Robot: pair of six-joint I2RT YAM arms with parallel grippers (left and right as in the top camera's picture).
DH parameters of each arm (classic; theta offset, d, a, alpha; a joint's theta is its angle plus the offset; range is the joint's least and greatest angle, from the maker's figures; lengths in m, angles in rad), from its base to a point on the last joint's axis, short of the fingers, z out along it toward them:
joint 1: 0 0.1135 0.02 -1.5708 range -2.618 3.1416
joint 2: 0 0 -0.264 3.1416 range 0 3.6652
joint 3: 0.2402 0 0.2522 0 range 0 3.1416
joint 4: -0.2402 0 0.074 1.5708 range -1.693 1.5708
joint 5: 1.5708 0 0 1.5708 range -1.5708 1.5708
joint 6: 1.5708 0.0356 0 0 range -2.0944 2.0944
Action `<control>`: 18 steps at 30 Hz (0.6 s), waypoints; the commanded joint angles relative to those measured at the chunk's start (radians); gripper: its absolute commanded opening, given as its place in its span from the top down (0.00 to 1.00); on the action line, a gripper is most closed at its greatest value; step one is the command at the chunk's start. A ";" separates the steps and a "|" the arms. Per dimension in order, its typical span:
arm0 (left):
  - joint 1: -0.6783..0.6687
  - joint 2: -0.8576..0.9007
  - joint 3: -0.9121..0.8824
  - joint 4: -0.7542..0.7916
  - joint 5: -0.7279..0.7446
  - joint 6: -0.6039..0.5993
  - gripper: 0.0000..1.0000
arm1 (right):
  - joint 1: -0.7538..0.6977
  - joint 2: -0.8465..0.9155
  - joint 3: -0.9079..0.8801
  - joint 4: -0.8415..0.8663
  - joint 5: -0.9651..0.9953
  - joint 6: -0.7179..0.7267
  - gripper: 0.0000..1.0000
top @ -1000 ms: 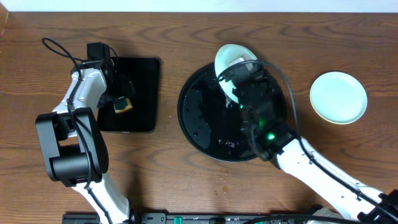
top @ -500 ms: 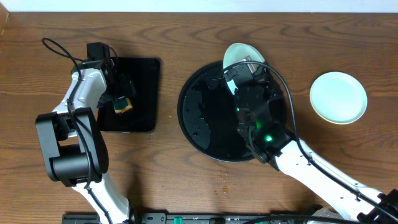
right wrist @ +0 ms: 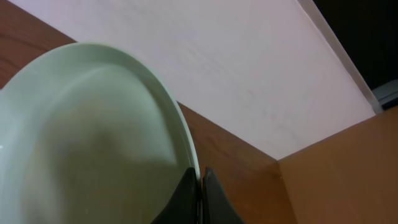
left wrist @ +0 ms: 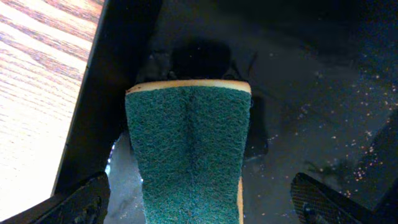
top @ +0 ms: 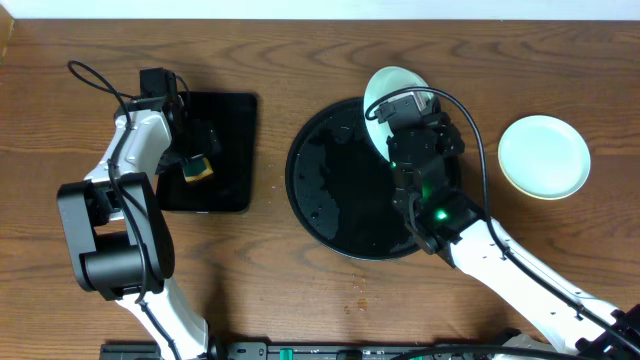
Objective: Clean dirty plates on tray and stack at the side
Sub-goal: 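Lift the white plate off the round tray with the right gripper, then carry the white plate right and set it beside the plate stack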
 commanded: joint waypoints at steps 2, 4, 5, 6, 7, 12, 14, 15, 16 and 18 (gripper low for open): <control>0.003 0.011 -0.002 -0.003 -0.008 0.006 0.07 | -0.016 -0.011 0.006 -0.014 -0.010 0.039 0.99; 0.003 0.011 -0.002 -0.003 -0.008 0.006 0.07 | -0.038 -0.012 0.006 -0.055 -0.055 0.108 0.99; 0.002 0.011 -0.002 -0.003 -0.008 0.006 0.07 | -0.060 -0.013 0.006 -0.085 -0.105 0.143 0.99; 0.003 0.011 -0.002 -0.003 -0.009 0.006 0.07 | -0.095 -0.013 0.006 -0.124 -0.184 0.188 0.99; 0.003 0.011 -0.002 -0.003 -0.008 0.006 0.07 | -0.134 -0.013 0.006 -0.158 -0.265 0.235 0.99; 0.003 0.011 -0.002 -0.003 -0.008 0.006 0.07 | -0.402 -0.014 0.006 -0.248 -0.641 0.461 0.99; 0.003 0.011 -0.002 -0.003 -0.009 0.006 0.07 | -0.511 -0.015 0.006 -0.250 -0.740 0.479 0.99; 0.003 0.011 -0.002 -0.003 -0.008 0.006 0.07 | -0.575 -0.016 0.006 -0.250 -0.774 0.487 0.99; 0.003 0.011 -0.002 -0.003 -0.008 0.006 0.07 | -0.628 -0.016 0.006 -0.250 -0.789 0.497 0.99; 0.002 0.011 -0.002 -0.003 -0.008 0.006 0.07 | -0.731 -0.015 0.006 -0.259 -0.794 0.518 0.99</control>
